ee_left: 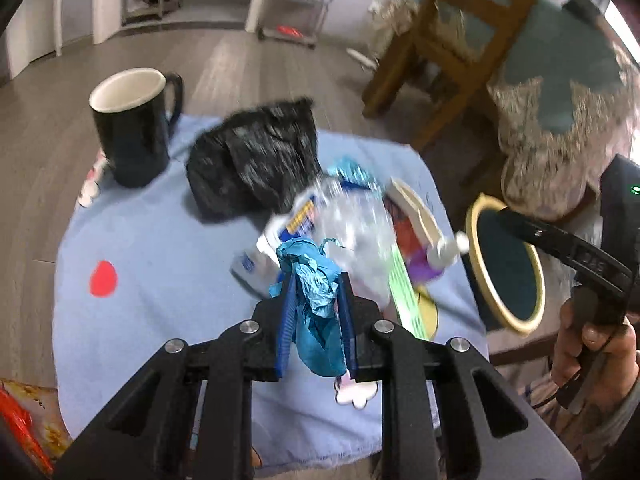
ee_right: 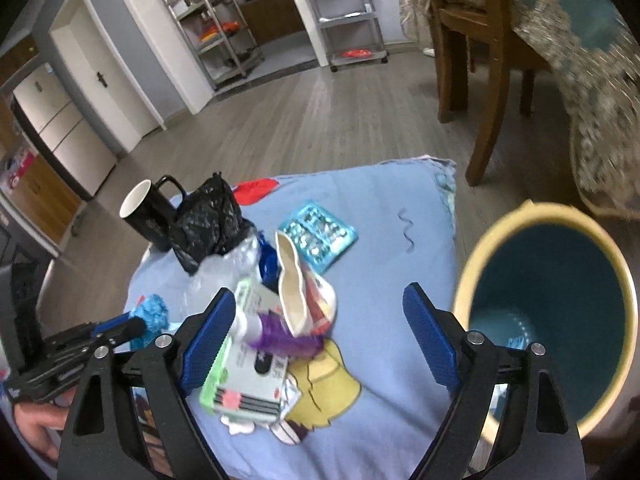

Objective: Collect trash
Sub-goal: 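Grasp the blue glove with the left tool while the right tool grasps the white packet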

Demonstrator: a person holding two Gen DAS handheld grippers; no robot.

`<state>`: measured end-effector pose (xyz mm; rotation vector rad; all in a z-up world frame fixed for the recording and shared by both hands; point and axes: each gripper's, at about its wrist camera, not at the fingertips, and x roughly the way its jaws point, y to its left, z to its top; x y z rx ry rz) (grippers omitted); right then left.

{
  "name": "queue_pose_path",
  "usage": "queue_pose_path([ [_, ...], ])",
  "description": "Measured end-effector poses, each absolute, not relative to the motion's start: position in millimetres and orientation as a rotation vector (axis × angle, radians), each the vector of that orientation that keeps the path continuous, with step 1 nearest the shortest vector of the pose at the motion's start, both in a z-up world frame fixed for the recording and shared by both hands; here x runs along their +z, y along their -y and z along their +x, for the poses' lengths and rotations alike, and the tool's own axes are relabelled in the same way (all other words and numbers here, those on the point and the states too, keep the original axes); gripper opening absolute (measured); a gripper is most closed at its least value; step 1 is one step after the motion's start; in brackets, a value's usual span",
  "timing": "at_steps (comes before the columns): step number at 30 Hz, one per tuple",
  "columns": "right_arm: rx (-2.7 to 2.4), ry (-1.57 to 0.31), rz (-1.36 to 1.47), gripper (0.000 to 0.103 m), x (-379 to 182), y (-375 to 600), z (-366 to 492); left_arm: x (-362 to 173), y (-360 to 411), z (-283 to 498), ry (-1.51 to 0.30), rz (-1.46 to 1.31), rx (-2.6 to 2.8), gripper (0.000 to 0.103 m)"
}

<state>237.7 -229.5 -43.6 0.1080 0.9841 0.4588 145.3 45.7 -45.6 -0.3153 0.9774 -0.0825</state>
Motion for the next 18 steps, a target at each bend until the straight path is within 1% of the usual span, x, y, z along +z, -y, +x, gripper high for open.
queue_pose_path([
  [3,0.475,-1.038,0.058,0.084,-44.5,209.0,258.4,-38.6,-50.5,148.1,-0.948,-0.330,-0.064,0.020],
  [6,0.486,-1.114,-0.005,0.078,-55.3,185.1,277.7,-36.7,-55.7,151.3,-0.935,-0.348,-0.063,0.020],
  [8,0.486,-1.171,-0.025,0.072,-67.6,172.6,289.3,-37.2,-57.5,153.9,-0.932,-0.359,-0.065,0.020],
  [9,0.486,-1.200,-0.032,0.070,-75.2,166.9,294.5,-37.6,-58.0,155.7,-0.930,-0.364,-0.067,0.020],
  [11,0.489,-1.250,-0.039,0.063,-87.2,159.6,302.7,-37.3,-58.8,157.6,-0.923,-0.373,-0.069,0.020],
  [12,0.487,-1.272,-0.044,0.061,-92.7,157.2,305.8,-36.4,-59.7,158.2,-0.918,-0.378,-0.070,0.020],
  [15,0.484,-1.320,-0.060,0.043,-107.5,152.9,311.5,-33.8,-61.4,158.9,-0.907,-0.385,-0.074,0.020],
  [17,0.483,-1.339,-0.048,0.022,-113.7,153.6,312.8,-33.0,-61.7,159.4,-0.903,-0.389,-0.077,0.020],
  [18,0.484,-1.345,-0.039,0.019,-115.4,154.6,313.4,-33.1,-61.6,160.1,-0.902,-0.391,-0.079,0.020],
])
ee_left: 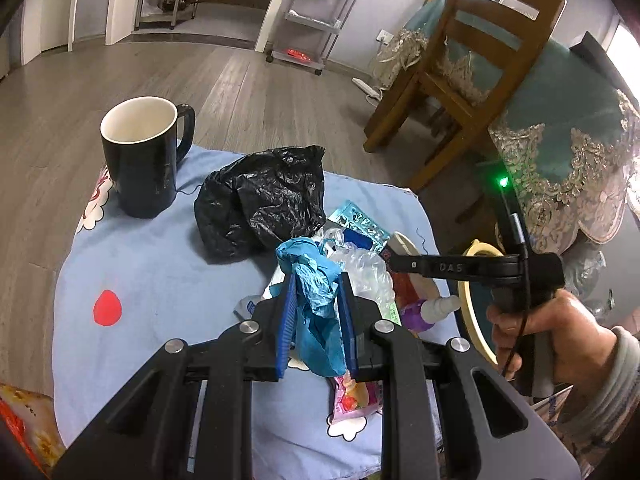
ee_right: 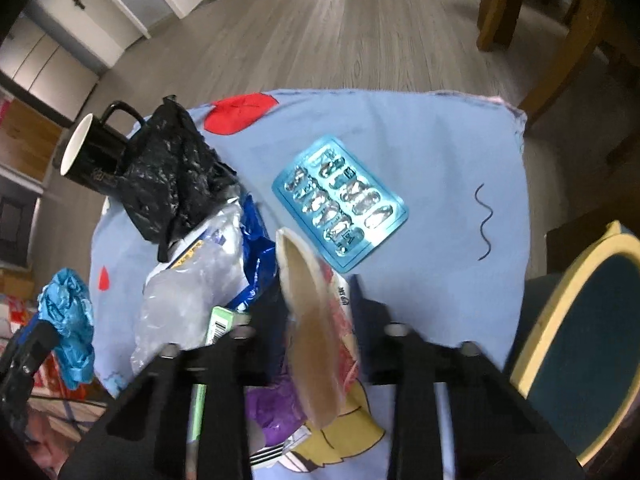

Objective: Collect trash
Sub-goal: 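Grasp the blue glove with the left tool while the right tool grasps the white packet, then carry the glove and white packet over the yellow-rimmed bin with both tools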

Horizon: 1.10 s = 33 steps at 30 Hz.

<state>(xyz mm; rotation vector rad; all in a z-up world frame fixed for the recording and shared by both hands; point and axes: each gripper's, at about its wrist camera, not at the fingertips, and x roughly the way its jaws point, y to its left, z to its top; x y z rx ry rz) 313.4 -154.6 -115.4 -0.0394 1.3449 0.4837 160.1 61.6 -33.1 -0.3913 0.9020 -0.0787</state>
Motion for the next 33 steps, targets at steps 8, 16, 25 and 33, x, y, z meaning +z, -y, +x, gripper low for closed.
queue_pose_path([
  [8,0.502,-1.260,-0.012,0.015,-97.6,174.9,301.5,-29.3,-54.3,162.8,-0.882,-0.383,-0.097,0.020],
  [16,0.500,-1.154,0.098,0.014,-67.7,217.7,285.0,-23.0,-46.8,163.6,-0.860,-0.368,-0.102,0.020],
  [25,0.474,-1.001,0.199,0.014,-32.6,272.3,242.9,-5.2,-19.0,166.3,-0.802,-0.337,-0.166,0.020],
  [33,0.388,-0.885,0.238,0.014,-15.3,311.0,209.9,3.9,30.8,172.3,-0.797,-0.307,-0.328,0.020],
])
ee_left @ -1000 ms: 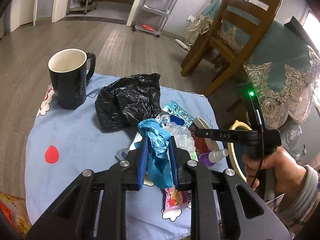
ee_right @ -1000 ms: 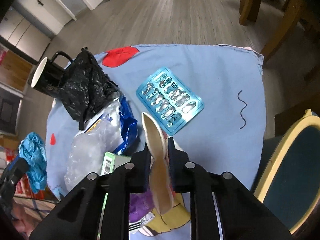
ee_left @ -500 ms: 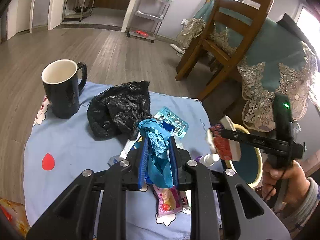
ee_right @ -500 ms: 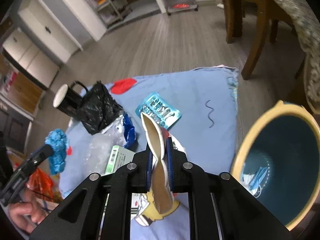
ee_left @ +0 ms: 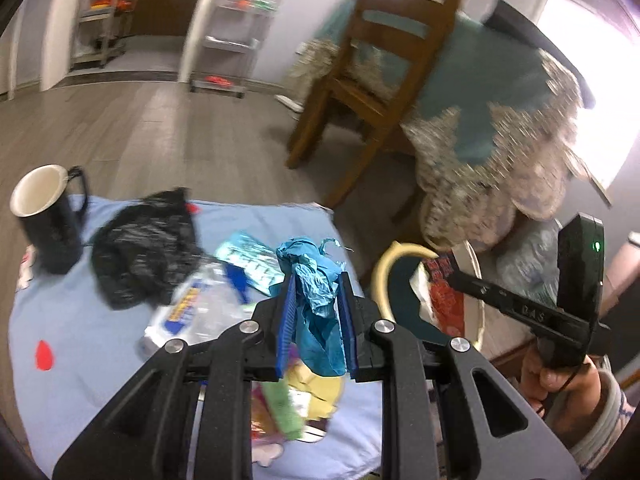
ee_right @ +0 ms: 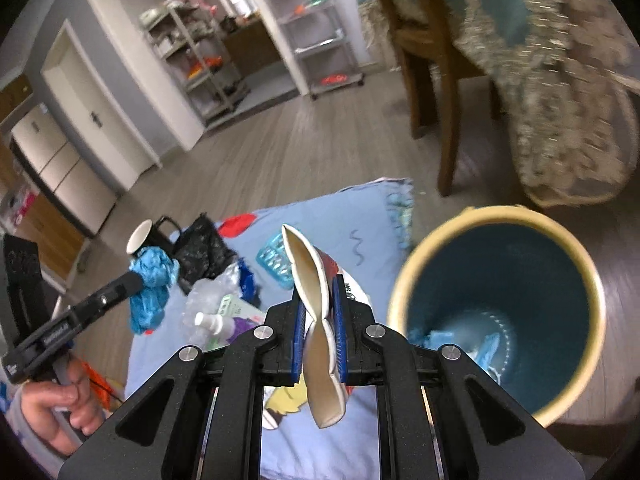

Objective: Collect trash
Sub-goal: 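Carry the glove and white packet over the yellow-rimmed bin with both tools, then open the left tool to drop the glove while the right tool releases the packet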

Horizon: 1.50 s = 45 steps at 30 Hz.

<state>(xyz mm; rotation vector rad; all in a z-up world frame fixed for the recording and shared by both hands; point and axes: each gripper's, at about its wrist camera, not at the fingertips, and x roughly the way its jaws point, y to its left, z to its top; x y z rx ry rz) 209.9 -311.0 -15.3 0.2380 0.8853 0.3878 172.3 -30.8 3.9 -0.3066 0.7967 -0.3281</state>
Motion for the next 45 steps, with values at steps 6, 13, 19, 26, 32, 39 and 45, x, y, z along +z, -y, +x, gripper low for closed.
queue_pose_path([
  [6,0.288,-0.828,0.260,0.014,-17.4,335.1,204.5,0.0,85.6,178.8,-0.849,-0.239,-0.419,0.020],
  [13,0.163,-0.805,0.361,0.014,-29.1,375.6,207.5,-12.7,155.0,202.7,-0.907,-0.172,-0.492,0.020],
  [19,0.068,-0.779,0.451,0.014,-32.6,410.3,201.3,-34.8,213.4,223.3,-0.978,-0.134,-0.555,0.020],
  [26,0.018,-0.766,0.516,0.014,-37.3,434.7,198.0,-60.3,253.7,245.2,-1.053,-0.107,-0.588,0.020],
  [32,0.008,-0.783,0.528,0.014,-43.8,439.6,198.9,-85.6,271.0,256.1,-1.113,-0.082,-0.614,0.020],
  [39,-0.015,-0.827,0.546,0.014,-57.5,443.9,204.7,-97.6,267.5,258.9,-1.134,-0.058,-0.572,0.042],
  [45,-0.018,-0.863,0.531,0.015,-65.0,437.9,207.9,-81.1,251.7,253.3,-1.096,-0.090,-0.551,0.066],
])
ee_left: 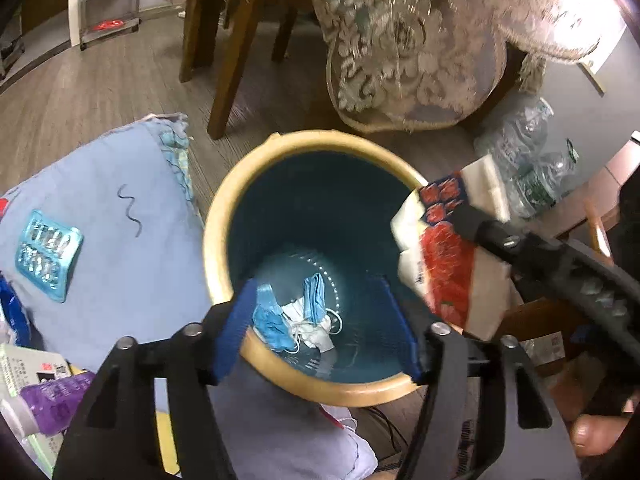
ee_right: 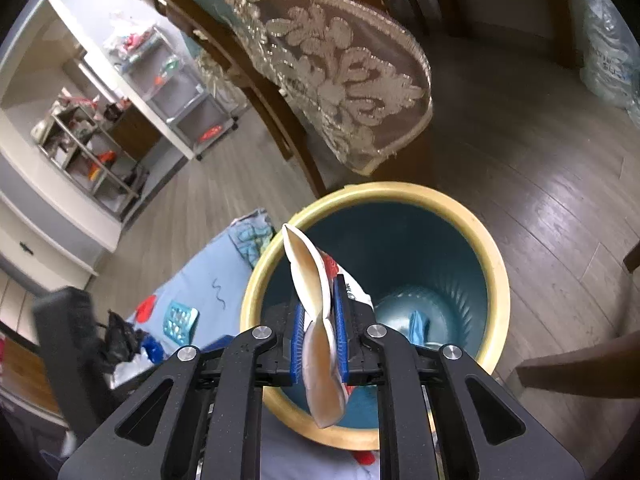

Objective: Collect trash
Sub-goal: 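Open the left tool to drop the glove while the right tool releases the packet, then grasp the clear plastic bag with the left tool and lift it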

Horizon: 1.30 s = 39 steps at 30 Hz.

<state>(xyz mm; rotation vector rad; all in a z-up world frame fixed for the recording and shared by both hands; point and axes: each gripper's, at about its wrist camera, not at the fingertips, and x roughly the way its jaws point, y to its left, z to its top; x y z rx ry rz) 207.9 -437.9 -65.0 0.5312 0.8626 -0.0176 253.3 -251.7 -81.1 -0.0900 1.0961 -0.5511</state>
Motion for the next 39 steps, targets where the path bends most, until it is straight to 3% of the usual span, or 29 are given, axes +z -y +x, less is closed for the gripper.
queue_pose_path([
  [10,-0.054,-0.930,0.532,0.019,-84.6,433.2,215.7,-25.8,206.7,233.8,-0.978,-0.109,-0.475,0.072],
  [20,-0.063,-0.932,0.494,0.056,-82.4,420.7,216.7,15.2,120.8,201.1,-0.883,-0.144,-0.407,0.079],
  [29,0.002,-0.900,0.397,0.076,-69.9,392.8,218.7,20.2,32.7,177.7,-0.873,-0.173,-0.297,0.080],
  [39,0.074,-0.910,0.299,0.078,-65.9,366.0,217.3,-23.2,-20.9,171.3,-0.930,-0.314,-0.181,0.079],
])
